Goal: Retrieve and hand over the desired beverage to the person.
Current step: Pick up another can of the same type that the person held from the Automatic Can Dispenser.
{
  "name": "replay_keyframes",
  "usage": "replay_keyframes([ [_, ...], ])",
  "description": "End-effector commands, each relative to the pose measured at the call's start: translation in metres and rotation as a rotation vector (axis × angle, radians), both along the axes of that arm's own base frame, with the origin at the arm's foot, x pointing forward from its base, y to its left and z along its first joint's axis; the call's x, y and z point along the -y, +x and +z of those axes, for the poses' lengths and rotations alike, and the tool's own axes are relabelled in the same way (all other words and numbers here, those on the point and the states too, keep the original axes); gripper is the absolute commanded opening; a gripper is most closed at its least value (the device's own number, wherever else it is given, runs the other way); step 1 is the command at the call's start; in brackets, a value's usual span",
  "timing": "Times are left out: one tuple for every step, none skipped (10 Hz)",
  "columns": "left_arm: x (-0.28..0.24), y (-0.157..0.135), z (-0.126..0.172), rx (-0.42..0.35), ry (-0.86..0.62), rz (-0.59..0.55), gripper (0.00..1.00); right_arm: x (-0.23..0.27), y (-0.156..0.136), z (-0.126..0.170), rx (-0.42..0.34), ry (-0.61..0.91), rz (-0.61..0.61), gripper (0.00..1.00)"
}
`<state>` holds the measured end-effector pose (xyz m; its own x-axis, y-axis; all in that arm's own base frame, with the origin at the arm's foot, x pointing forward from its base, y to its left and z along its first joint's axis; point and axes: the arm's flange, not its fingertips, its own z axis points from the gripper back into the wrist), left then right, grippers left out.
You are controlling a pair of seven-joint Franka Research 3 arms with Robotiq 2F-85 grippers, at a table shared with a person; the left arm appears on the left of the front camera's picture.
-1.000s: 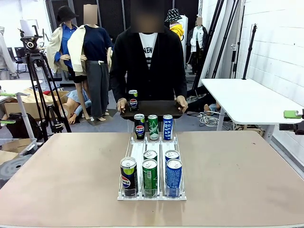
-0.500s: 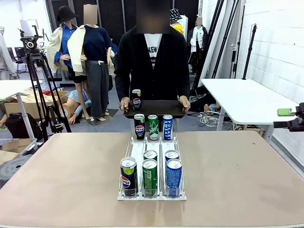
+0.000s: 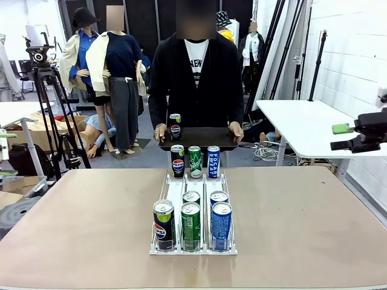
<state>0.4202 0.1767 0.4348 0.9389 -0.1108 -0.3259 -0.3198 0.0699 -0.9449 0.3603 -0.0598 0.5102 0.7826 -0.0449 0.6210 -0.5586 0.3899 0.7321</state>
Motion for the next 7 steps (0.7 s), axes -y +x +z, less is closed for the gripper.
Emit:
replay_keyframes([
  [-0.004,-0.012,-0.002,-0.020,-0.014,-0.062,1.00,-0.029,0.009,0.018,-0.015,-0.051,-0.019,1.00],
  [0.000,-0.014,-0.005,-0.026,-0.002,-0.074,1.00,-0.046,0.012,0.030,-0.009,-0.088,-0.005,1.00],
  [0.006,-0.016,-0.011,-0.043,0.031,-0.084,1.00,-0.063,0.013,0.043,-0.005,-0.139,0.011,1.00],
  [0.016,-0.003,-0.013,-0.038,-0.007,-0.043,1.00,-0.079,0.016,0.052,-0.004,-0.184,0.025,1.00],
  [0.016,-0.003,-0.013,-0.038,-0.007,-0.043,1.00,-0.096,0.020,0.059,-0.011,-0.240,0.043,1.00],
  [0.016,-0.003,-0.013,-0.038,-0.007,-0.043,1.00,-0.115,0.025,0.064,-0.020,-0.296,0.063,1.00],
  [0.016,-0.003,-0.013,-0.038,-0.007,-0.043,1.00,-0.136,0.032,0.069,-0.029,-0.360,0.094,1.00],
])
